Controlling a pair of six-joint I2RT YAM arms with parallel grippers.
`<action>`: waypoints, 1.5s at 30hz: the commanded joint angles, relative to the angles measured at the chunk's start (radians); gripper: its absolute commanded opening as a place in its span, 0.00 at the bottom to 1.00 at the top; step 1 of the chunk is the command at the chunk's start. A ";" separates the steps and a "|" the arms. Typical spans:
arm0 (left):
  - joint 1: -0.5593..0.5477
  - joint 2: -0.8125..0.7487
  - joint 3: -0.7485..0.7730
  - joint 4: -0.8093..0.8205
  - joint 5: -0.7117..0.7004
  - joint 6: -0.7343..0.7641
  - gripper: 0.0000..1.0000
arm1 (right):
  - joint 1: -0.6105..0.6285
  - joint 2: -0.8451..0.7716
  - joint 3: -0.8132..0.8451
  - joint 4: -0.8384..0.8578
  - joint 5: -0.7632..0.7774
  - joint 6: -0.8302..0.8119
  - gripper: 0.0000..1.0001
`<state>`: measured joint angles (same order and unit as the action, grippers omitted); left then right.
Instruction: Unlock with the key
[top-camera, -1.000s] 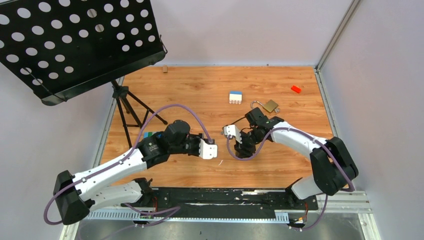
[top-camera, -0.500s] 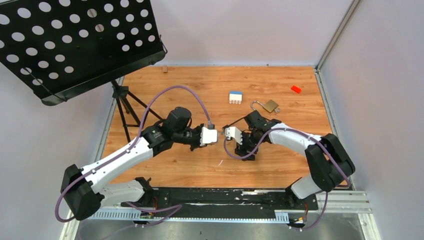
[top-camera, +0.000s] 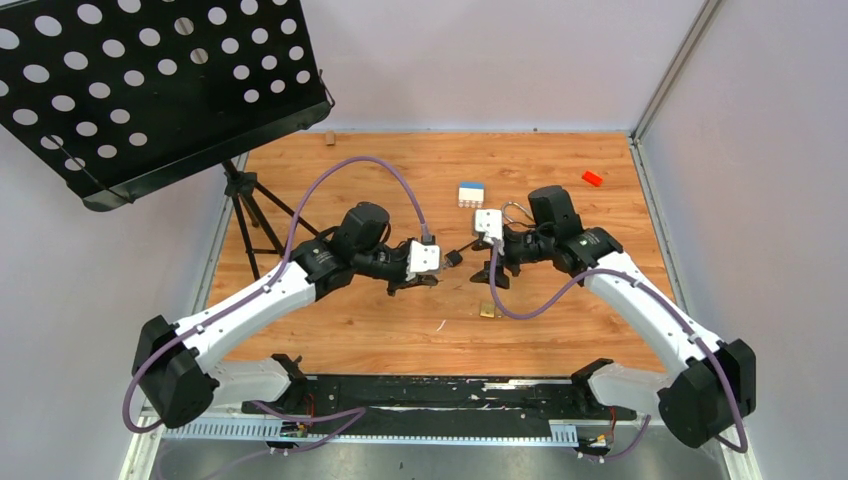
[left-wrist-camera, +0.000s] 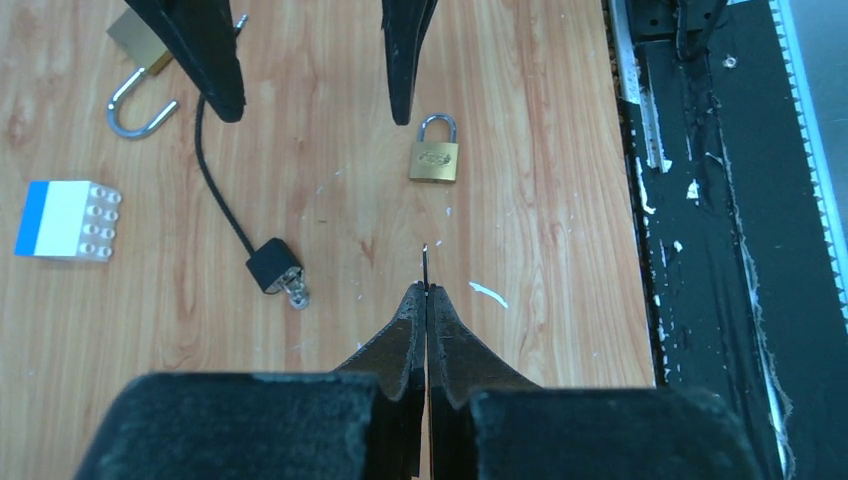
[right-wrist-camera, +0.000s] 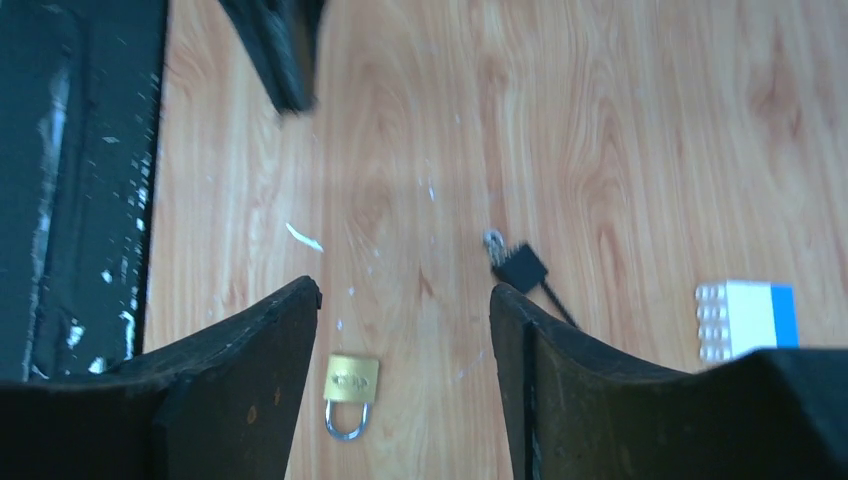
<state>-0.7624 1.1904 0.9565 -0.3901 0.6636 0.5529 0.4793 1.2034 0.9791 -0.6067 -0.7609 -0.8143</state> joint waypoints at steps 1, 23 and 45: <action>0.006 0.020 0.043 0.039 0.056 -0.035 0.00 | 0.012 -0.043 0.031 0.085 -0.215 0.057 0.62; 0.006 0.056 0.033 0.104 0.058 -0.090 0.00 | 0.134 0.086 0.055 0.176 -0.210 0.158 0.21; 0.037 -0.020 -0.012 0.120 0.062 -0.091 0.61 | 0.083 -0.005 0.010 0.176 -0.245 0.154 0.00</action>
<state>-0.7498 1.2129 0.9390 -0.2955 0.6983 0.4767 0.5953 1.2518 1.0054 -0.4725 -0.9291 -0.6662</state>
